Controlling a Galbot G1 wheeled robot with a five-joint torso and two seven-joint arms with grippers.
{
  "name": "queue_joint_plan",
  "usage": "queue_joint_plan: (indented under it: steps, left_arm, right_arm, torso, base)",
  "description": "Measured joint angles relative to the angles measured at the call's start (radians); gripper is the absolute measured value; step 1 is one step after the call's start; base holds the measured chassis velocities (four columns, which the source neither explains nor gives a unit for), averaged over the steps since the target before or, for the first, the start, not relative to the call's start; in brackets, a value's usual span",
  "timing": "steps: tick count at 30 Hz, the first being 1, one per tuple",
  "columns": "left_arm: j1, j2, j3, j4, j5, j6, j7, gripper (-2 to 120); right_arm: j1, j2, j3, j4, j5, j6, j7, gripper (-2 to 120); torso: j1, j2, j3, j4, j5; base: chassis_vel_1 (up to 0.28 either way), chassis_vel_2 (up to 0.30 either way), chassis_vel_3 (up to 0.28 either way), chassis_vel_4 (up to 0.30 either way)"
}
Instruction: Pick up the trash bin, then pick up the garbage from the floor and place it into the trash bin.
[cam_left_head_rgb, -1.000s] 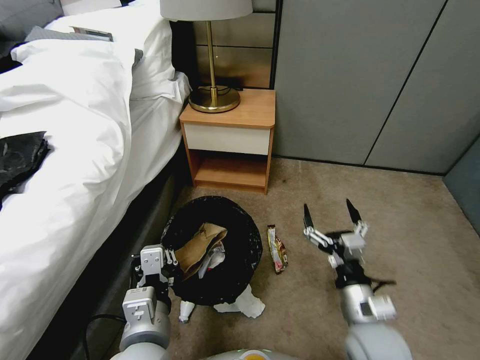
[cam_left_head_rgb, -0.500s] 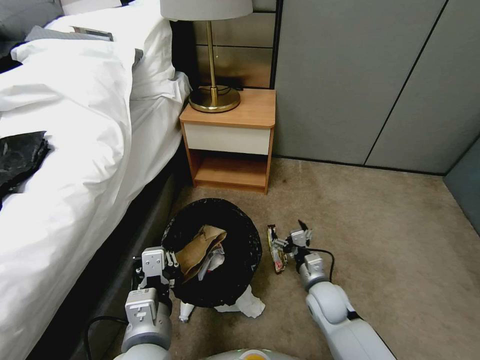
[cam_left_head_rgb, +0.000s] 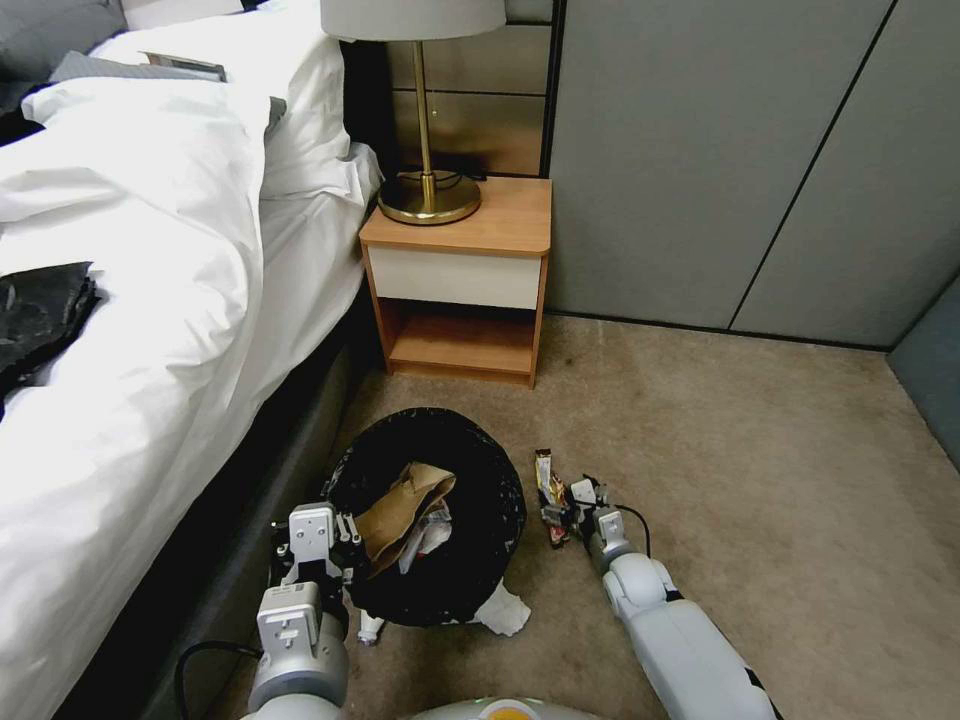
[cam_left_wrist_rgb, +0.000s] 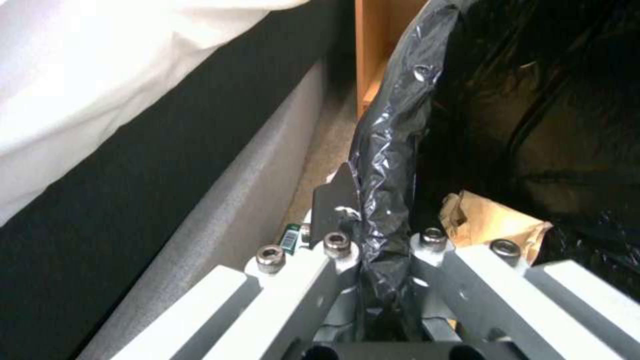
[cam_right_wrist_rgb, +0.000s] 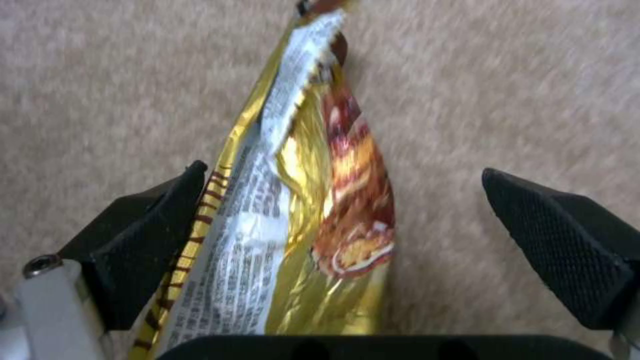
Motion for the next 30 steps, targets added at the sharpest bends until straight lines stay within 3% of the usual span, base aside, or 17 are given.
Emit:
queue_joint_plan:
  steps: [3,6,7,12,14,16,30]
  left_arm:
    - [0.002,-0.001,0.002,0.000,0.003,-0.001,0.000,1]
    - [0.004,-0.002,0.003,0.000,0.006,-0.002,0.000,1]
    - [0.004,-0.002,0.003,0.000,0.006,-0.002,0.000,1]
    - [0.004,-0.002,0.003,-0.001,0.006,-0.003,0.000,1]
    - [0.004,-0.004,0.006,-0.003,0.008,-0.004,0.000,1]
    - [0.004,-0.005,0.007,-0.003,0.009,-0.005,0.000,1]
    - [0.007,-0.005,0.011,-0.011,0.017,-0.006,0.000,1]
  right_arm:
    - [0.005,0.005,0.003,-0.020,0.001,0.000,-0.012,100]
    - [0.010,0.011,0.008,-0.045,0.002,0.004,-0.030,91]
    - [0.010,0.015,0.009,-0.054,0.002,0.009,-0.036,83]
    - [0.009,0.019,0.012,-0.064,-0.002,0.016,-0.041,71]
    - [0.009,0.023,0.014,-0.070,-0.004,0.022,-0.042,59]
    - [0.009,0.023,0.014,-0.070,-0.004,0.022,-0.042,58]
    - [-0.023,0.006,0.021,-0.011,0.008,0.023,-0.025,17]
  torso:
    - [0.000,0.000,0.000,0.0001,0.0001]
    - [0.000,0.000,0.000,0.0001,0.0000]
    - [0.000,0.000,0.000,-0.0001,-0.0001]
    - [0.000,0.000,0.000,0.0000,-0.0002]
    - [0.000,0.000,0.000,0.0003,0.0004]
    - [0.000,0.000,0.000,0.0003,0.0004]
    - [0.000,0.000,0.000,0.0001,0.0003]
  base:
    - [0.000,0.000,0.000,0.000]
    - [0.000,0.000,0.000,0.000]
    - [0.000,0.000,0.000,0.000]
    - [0.000,0.000,0.000,0.000]
    - [0.000,0.000,0.000,0.000]
    - [0.000,0.000,0.000,0.000]
    - [0.000,0.000,0.000,0.000]
